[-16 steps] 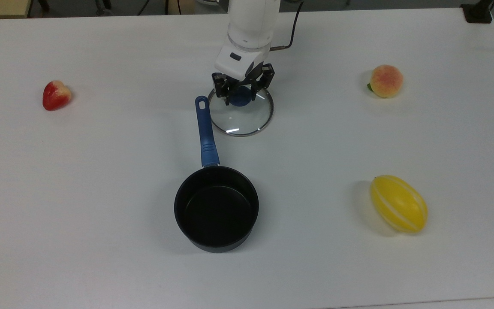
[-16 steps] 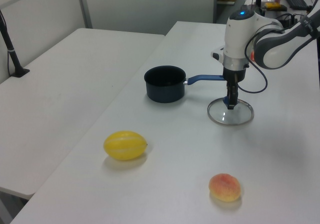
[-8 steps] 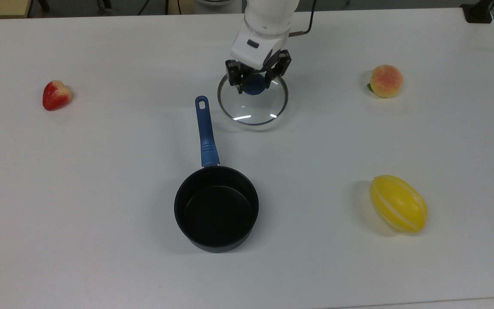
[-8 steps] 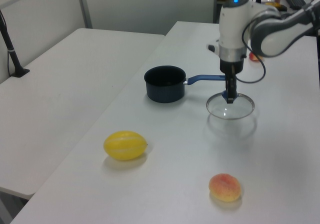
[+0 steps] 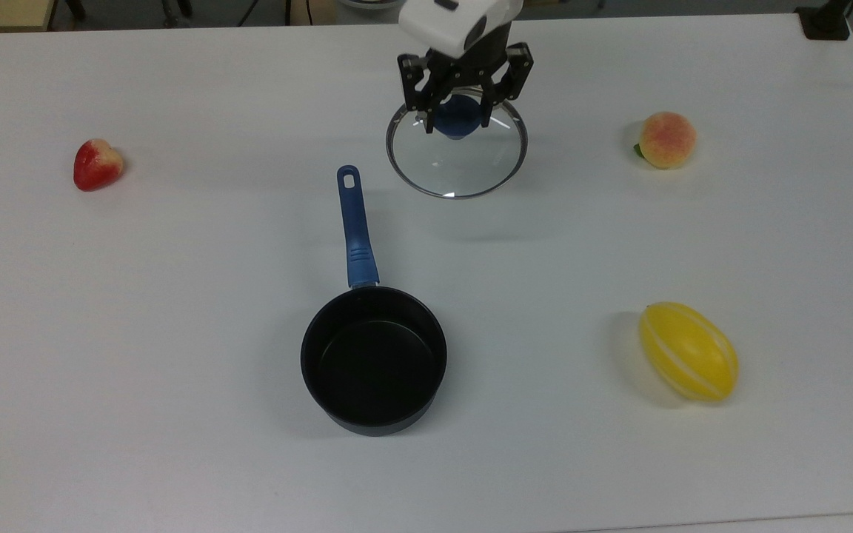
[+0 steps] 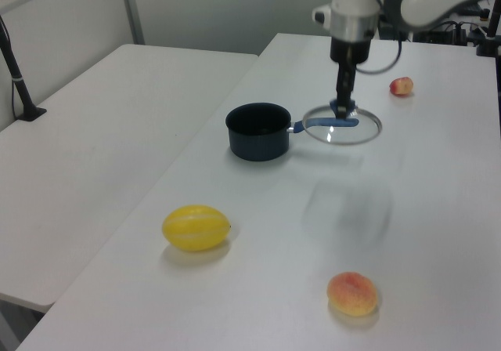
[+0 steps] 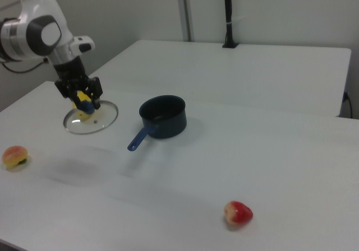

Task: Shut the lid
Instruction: 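Lift the glass lid up off the table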

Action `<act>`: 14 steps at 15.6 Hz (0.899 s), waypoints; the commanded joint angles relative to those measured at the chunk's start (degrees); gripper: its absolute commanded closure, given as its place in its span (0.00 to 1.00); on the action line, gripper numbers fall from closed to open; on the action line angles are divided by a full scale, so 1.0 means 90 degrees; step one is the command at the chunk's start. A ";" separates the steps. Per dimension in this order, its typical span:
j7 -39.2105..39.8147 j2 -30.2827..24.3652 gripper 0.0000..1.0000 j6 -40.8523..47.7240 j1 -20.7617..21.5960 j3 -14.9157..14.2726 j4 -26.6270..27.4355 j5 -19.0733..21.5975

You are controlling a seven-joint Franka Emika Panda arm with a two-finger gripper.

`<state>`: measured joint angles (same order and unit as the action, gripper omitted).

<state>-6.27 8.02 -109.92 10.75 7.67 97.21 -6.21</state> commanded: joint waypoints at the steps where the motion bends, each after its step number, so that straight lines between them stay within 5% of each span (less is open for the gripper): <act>1: -0.0581 0.0397 0.95 0.0523 -0.0003 -0.0100 -0.1043 0.0056; 6: -0.0729 0.1217 0.95 0.1267 -0.0120 -0.0305 -0.2508 0.0114; 14: -0.0729 0.2311 0.95 0.0302 -0.0472 -0.0374 -0.3535 0.0144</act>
<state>-11.96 24.51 -103.30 6.38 4.73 69.58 -5.87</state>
